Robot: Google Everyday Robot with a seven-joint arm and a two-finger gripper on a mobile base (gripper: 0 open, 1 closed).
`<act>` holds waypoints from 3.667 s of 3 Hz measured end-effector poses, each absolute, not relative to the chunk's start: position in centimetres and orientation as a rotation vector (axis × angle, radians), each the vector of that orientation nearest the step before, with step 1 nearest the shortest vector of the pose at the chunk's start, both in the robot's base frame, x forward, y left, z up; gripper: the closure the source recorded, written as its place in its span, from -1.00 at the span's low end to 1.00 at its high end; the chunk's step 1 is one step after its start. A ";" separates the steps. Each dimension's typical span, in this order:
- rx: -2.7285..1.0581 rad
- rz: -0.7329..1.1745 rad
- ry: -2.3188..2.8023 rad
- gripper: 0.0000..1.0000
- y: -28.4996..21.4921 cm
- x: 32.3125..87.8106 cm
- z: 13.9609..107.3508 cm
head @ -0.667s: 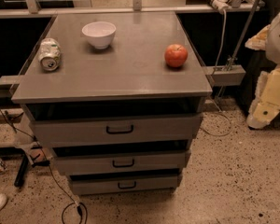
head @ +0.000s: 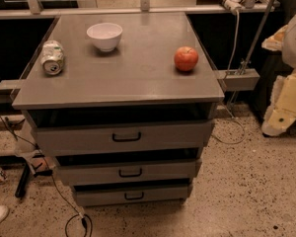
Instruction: Open bottom drawer
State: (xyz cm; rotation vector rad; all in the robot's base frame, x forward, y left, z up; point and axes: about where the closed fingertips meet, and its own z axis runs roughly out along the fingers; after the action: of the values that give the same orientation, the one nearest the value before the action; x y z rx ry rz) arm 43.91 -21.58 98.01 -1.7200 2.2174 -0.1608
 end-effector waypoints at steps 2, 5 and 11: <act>-1.677 -0.134 2.297 -1.00 -19.0 41.1 89.4; -1.661 0.120 2.430 -1.00 -15.8 37.7 76.1; -1.370 0.622 2.596 -1.00 -1.6 39.7 46.0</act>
Offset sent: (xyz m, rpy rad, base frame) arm -0.0597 0.0413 -0.2098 -0.0029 0.1955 -0.0927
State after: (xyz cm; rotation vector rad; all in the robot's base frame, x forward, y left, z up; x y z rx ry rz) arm 39.74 -1.58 46.02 -1.3703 2.5957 0.6221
